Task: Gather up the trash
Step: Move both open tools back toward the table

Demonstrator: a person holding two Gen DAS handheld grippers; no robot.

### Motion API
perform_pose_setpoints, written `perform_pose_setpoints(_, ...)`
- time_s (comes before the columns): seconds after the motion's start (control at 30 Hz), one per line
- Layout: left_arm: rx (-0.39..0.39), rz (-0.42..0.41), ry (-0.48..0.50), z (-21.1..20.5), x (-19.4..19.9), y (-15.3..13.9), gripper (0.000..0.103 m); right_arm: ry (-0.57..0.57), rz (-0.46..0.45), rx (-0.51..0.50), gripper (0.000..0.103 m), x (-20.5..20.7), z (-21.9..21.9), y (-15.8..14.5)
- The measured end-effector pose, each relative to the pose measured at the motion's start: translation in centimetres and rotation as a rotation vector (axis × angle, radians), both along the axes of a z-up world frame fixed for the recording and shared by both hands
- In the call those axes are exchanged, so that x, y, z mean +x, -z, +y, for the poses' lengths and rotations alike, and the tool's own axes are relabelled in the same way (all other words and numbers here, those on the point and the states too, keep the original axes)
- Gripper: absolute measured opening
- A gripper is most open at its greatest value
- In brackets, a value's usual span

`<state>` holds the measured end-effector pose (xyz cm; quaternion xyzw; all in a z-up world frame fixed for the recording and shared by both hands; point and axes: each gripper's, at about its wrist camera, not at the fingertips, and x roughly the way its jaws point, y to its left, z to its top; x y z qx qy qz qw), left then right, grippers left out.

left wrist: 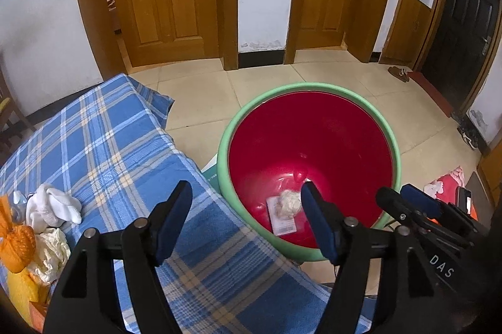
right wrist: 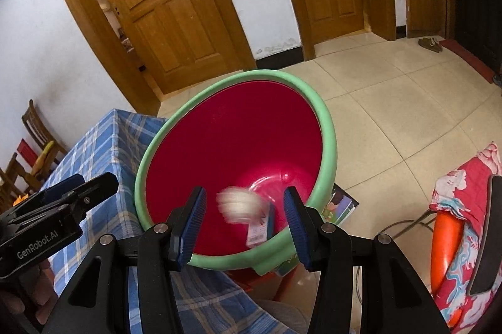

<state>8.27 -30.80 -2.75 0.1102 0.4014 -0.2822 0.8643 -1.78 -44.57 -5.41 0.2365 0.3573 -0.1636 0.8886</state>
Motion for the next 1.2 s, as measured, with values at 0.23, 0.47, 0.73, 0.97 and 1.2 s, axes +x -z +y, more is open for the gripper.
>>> perform_pose_setpoints(0.23, -0.013, -0.005, -0.02, 1.3, -0.1, -0.7, 0.071, 0.013, -0.031, -0.004, 0.053, -0.8, 0.0, -1.1)
perform_pose_setpoints(0.47, -0.025, -0.014, -0.059, 3.5, -0.7, -1.8, 0.071, -0.007, -0.07, 0.001, 0.057, -1.7, 1.4, -2.8)
perform_pose_setpoints(0.73, -0.04, -0.028, -0.122, 7.1, -1.2, -3.0, 0.072, -0.064, -0.105, -0.002, 0.062, -2.0, 4.1, -4.2)
perform_pose_setpoints(0.97, -0.054, -0.046, -0.184, 10.8, -1.6, -4.0, 0.072, -0.109, -0.103, -0.001, 0.064, -1.6, 6.4, -4.6)
perform_pose_setpoints(1.2, -0.052, -0.045, -0.285, 15.4, -1.5, -4.1, 0.072, -0.148, -0.101, 0.006, 0.073, -1.5, 8.6, -5.0)
